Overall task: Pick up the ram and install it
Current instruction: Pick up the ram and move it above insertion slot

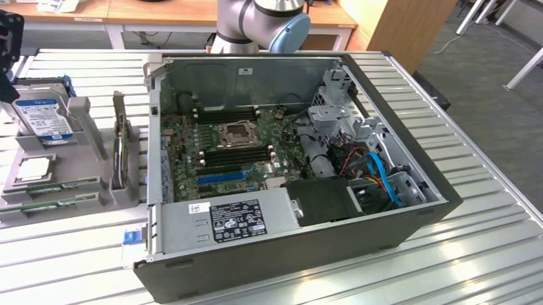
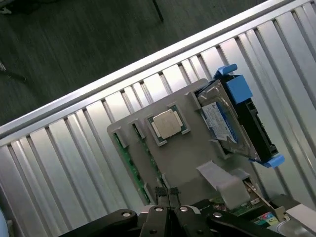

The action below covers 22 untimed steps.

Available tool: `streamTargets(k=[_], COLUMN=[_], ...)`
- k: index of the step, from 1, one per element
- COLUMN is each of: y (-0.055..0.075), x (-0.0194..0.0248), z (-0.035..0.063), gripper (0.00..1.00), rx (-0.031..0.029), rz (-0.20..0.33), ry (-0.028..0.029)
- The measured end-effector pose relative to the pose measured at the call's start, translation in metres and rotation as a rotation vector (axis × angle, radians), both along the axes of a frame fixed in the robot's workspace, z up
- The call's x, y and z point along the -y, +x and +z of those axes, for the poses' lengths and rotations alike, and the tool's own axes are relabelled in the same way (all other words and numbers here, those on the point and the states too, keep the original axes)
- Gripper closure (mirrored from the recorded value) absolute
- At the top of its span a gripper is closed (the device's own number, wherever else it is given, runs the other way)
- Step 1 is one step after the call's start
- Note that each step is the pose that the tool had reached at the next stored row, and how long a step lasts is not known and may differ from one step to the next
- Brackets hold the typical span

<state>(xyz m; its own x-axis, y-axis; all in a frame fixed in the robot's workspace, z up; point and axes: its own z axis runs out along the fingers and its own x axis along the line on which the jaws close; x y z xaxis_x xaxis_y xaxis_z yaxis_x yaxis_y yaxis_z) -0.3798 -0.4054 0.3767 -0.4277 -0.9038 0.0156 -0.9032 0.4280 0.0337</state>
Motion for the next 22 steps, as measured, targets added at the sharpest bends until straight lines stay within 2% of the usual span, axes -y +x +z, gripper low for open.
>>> streamTargets(k=[3, 16, 18, 22], y=[0.0, 0.0, 0.0, 0.0], x=[0.0, 0.0, 0.0, 0.0], z=[-0.0004, -0.0018, -0.0019, -0.0019], gripper=[0.9, 0.9, 0.9, 0.9], rx=[0.0, 0.0, -0.0001, 0.0001], rz=[0.073, 0.309, 0.328, 0.332], ry=[0.0, 0.0, 0.0, 0.0])
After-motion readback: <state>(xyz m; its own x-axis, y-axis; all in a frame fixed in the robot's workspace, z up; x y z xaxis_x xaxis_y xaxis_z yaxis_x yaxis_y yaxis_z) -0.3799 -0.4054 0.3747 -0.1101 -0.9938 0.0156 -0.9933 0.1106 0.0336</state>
